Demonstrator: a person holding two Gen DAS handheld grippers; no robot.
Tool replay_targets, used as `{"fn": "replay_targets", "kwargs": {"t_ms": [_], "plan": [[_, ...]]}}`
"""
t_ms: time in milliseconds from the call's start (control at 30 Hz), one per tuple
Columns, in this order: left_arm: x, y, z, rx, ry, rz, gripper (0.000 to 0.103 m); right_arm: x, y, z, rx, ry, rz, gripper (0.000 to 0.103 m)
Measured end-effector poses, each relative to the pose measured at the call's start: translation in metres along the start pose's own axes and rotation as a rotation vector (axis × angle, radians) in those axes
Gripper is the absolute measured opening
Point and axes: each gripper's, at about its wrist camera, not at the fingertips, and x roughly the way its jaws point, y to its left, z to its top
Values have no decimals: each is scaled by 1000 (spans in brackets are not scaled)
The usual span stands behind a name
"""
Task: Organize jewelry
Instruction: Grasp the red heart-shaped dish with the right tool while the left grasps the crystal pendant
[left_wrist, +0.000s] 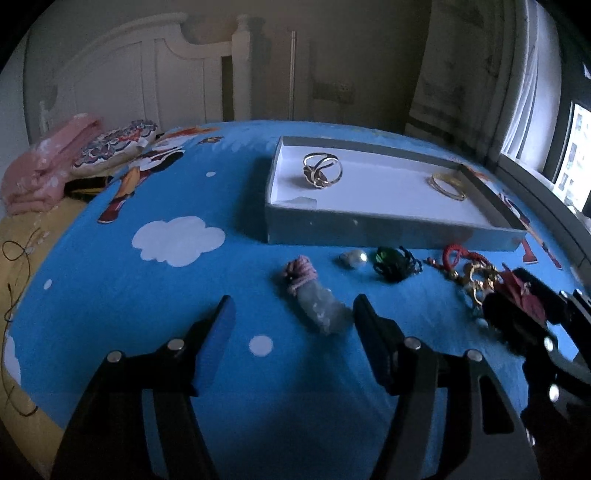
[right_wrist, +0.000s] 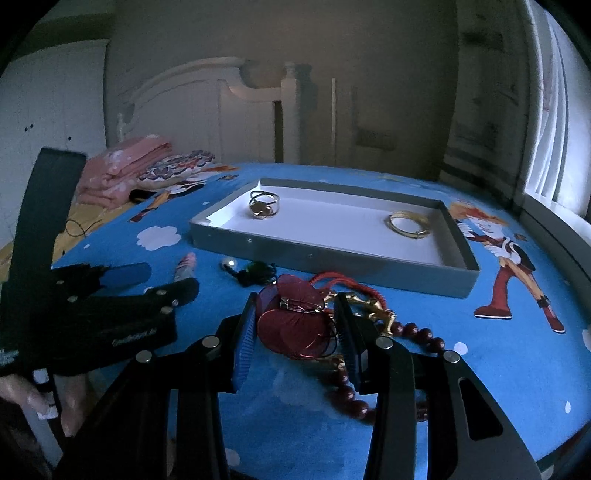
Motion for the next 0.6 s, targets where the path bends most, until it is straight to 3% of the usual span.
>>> {"fn": "replay_targets", "kwargs": {"t_ms": [100,167,233,400,600], "plan": [[4,-3,1,12,-10,9,61,1,-2,-1,9,6,-3,39],[4,-6,1,23,-23,8,48,3,-2,-1,13,11,0,39],[5,-11,0,49,-41,20,23,5,-1,-2,9,15,9,39],[-3,-14,-8,71,-75,5,20,4,2,-3,-13,2,12,39],[-30,-19,-15,89,-185,-2,20,3,0,-3,-4,6,2,39]]}}
